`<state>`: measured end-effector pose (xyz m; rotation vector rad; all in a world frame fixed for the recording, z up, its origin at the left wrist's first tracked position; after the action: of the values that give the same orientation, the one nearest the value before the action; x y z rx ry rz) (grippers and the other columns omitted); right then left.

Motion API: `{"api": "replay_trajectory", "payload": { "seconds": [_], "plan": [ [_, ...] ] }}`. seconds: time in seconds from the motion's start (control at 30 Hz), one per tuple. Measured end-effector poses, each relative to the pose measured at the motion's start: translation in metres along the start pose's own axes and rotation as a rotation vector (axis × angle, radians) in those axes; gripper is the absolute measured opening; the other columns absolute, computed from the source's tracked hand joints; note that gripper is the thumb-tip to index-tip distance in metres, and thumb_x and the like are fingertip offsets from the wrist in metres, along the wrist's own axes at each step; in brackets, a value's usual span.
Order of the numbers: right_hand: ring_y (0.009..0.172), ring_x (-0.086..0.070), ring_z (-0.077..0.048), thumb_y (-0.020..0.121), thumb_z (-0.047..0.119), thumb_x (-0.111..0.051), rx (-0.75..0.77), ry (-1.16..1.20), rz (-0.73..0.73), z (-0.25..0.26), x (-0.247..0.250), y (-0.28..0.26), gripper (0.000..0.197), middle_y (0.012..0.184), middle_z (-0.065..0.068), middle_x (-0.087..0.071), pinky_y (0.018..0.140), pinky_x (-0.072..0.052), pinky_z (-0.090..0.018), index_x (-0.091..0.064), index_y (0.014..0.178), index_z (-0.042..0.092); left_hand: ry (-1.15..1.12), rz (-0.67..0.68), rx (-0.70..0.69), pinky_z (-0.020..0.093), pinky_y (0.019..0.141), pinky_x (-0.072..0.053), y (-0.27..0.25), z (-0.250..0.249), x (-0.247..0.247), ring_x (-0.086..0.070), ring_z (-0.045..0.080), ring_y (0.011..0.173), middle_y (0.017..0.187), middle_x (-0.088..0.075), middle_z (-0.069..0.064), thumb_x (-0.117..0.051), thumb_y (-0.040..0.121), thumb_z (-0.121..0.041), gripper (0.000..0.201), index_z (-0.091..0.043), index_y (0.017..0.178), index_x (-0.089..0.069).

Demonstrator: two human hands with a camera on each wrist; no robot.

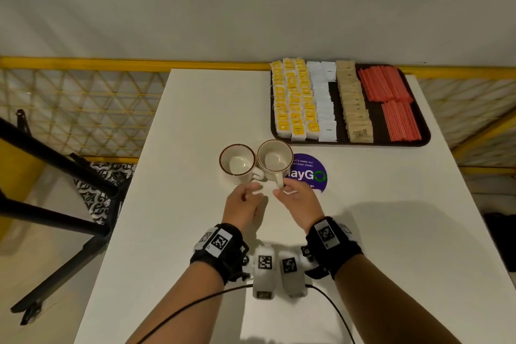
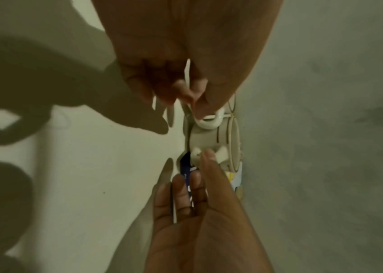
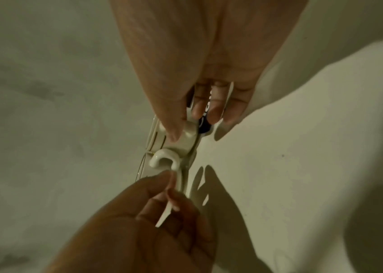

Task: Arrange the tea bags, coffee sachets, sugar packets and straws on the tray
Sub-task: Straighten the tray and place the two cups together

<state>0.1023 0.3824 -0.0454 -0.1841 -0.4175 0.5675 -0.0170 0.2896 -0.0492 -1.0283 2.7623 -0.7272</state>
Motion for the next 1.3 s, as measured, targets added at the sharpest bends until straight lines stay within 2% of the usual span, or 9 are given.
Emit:
{"api": "replay_trajectory", "payload": {
  "seconds": [0.13,0.27,0.5,0.67,0.73,0.83,0.93,1.07,1.3],
  "plan": [
    [0.067,-0.049,-0.004,0.094,0.015,-0.058,-0.040,0.050,0.150,0.000,-0.001,0.004,0.013,0.074,0.008,-0.056,0.062,-0.039,-0.014,-0.063,0.106,0.015,-0.173,0.227,0.092,0.021,0.054,-0.038,-0.003,-0.009,-0.015,-0.040,0.015,0.057,0.063,-0.046,0.005,-0.046,0.093,0.005,0.036,-0.028,0.106,-0.055],
    [0.058,-0.046,-0.004,0.097,0.017,-0.054,-0.082,0.078,0.207,-0.003,-0.003,0.006,0.017,0.067,0.010,-0.055,0.055,-0.038,-0.013,-0.062,0.109,0.009,-0.362,0.347,0.237,0.028,0.057,-0.042,0.005,0.000,-0.021,-0.046,0.018,0.061,0.072,-0.059,0.008,-0.040,0.095,0.003,0.045,-0.036,0.116,-0.045],
    [0.060,-0.045,-0.010,0.100,0.025,-0.048,-0.116,-0.025,0.186,-0.005,-0.002,0.003,0.024,0.064,0.002,-0.049,0.050,-0.037,-0.008,-0.056,0.084,0.008,-0.365,0.235,0.188,0.029,0.058,-0.043,-0.003,0.003,-0.018,-0.052,0.021,0.067,0.078,-0.055,0.011,-0.048,0.098,-0.013,0.002,-0.011,0.098,-0.047],
    [0.072,-0.050,-0.020,0.093,0.044,-0.050,-0.103,-0.178,0.001,-0.023,0.010,0.003,0.029,0.080,-0.003,-0.051,0.066,-0.043,-0.028,-0.051,0.068,0.030,0.081,-0.075,-0.013,0.036,0.059,-0.049,0.000,0.004,0.020,-0.049,0.019,0.061,0.066,-0.053,0.013,-0.054,0.095,-0.025,0.031,0.000,0.079,-0.059],
    [0.081,-0.054,-0.021,0.093,0.034,-0.055,-0.057,-0.198,-0.119,-0.024,0.019,0.001,0.021,0.088,-0.005,-0.054,0.076,-0.048,-0.032,-0.057,0.074,0.026,0.252,-0.097,-0.124,0.037,0.062,-0.047,0.003,-0.002,0.037,-0.051,0.021,0.061,0.064,-0.055,0.016,-0.057,0.093,-0.027,0.039,0.006,0.074,-0.060],
    [0.081,-0.054,-0.021,0.092,0.022,-0.062,0.007,-0.142,-0.170,-0.014,0.027,-0.009,0.019,0.087,-0.002,-0.054,0.074,-0.047,-0.027,-0.060,0.079,0.009,0.268,-0.098,-0.127,0.037,0.074,-0.051,0.006,-0.002,0.049,-0.059,0.022,0.068,0.070,-0.062,0.008,-0.060,0.092,-0.021,0.026,0.000,0.077,-0.063],
    [0.074,-0.054,-0.028,0.087,0.022,-0.068,-0.005,-0.050,-0.086,-0.016,0.019,-0.014,0.027,0.076,-0.007,-0.056,0.072,-0.050,-0.042,-0.058,0.072,0.001,0.246,-0.050,-0.111,0.035,0.072,-0.052,0.007,0.003,0.050,-0.063,0.014,0.062,0.058,-0.061,-0.003,-0.055,0.094,-0.018,0.022,-0.001,0.081,-0.063],
    [0.070,-0.052,-0.021,0.087,0.014,-0.068,-0.069,0.060,-0.062,-0.013,0.012,-0.006,0.020,0.076,-0.014,-0.057,0.075,-0.051,-0.044,-0.060,0.074,0.001,0.042,-0.038,-0.050,0.030,0.070,-0.054,0.009,0.001,0.049,-0.069,0.032,0.076,0.058,-0.058,0.003,-0.052,0.096,-0.015,0.018,0.000,0.093,-0.063],
    [0.065,-0.056,-0.013,0.090,0.016,-0.065,-0.027,0.125,-0.042,0.044,0.011,0.036,0.016,0.070,-0.008,-0.061,0.073,-0.051,-0.030,-0.067,0.081,0.003,-0.007,-0.127,-0.176,0.030,0.075,-0.051,0.048,-0.060,0.064,-0.060,0.011,0.060,0.063,-0.062,0.002,-0.055,0.095,-0.016,0.018,-0.009,0.086,-0.068]
  ]
}}
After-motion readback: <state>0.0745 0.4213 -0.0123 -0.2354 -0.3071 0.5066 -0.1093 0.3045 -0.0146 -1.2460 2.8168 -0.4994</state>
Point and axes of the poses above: each hand's wrist, its own y-axis towards the middle knuckle, its own x-axis out of the back of the hand, z = x × y, the point moved 5 cm from there along y, towards the middle knuckle
